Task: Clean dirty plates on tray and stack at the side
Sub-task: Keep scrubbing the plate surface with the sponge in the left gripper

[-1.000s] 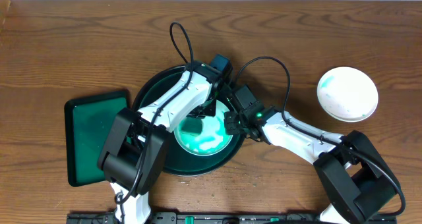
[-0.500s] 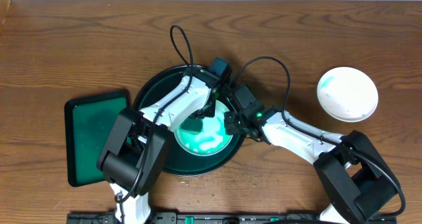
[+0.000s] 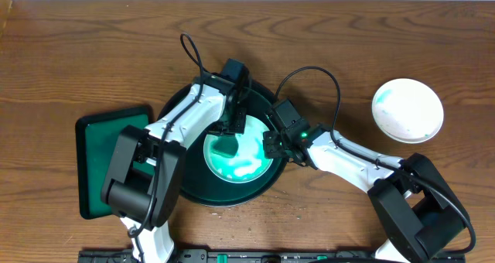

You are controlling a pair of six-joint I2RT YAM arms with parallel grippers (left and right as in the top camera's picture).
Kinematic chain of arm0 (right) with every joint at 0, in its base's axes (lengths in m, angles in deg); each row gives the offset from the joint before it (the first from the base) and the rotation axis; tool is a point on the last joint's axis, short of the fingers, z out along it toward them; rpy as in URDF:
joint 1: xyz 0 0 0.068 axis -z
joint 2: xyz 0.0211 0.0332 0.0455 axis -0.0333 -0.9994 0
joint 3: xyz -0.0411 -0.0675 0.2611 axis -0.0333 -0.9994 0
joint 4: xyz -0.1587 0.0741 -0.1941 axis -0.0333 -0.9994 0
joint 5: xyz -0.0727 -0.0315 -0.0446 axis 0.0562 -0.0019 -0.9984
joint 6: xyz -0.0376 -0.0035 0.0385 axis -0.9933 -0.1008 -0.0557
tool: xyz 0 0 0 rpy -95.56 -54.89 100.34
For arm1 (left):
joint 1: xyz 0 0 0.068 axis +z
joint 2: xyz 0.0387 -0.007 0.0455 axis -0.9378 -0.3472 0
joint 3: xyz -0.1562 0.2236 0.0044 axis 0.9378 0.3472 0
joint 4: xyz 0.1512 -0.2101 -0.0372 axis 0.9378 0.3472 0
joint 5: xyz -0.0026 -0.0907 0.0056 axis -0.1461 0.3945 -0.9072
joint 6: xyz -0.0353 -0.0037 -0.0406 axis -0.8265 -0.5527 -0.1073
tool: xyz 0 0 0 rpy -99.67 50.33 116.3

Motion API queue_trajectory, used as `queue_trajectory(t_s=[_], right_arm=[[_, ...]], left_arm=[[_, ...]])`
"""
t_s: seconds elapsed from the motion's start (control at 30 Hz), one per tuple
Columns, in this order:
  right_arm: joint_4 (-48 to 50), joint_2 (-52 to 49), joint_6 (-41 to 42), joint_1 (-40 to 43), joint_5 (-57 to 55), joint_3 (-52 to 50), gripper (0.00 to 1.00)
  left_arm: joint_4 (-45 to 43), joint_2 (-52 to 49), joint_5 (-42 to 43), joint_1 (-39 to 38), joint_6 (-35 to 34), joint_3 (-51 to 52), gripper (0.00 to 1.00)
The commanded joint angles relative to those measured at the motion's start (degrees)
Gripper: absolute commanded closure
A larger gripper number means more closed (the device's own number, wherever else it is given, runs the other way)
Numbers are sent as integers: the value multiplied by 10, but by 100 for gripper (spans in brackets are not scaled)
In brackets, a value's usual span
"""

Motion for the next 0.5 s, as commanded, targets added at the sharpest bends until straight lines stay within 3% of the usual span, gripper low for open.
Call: queue_trajectory(t_s=[0.0, 0.27, 0.47], right_arm=[[-9, -7, 3, -9, -9, -1, 99], [-9, -7, 3, -9, -9, -1, 99], [-9, -7, 3, -9, -9, -1, 99]], left_arm=[[-8, -11, 162, -15, 56, 18, 93], [-12, -11, 241, -15, 86, 18, 93], [-11, -11, 138, 2, 44, 18, 93]])
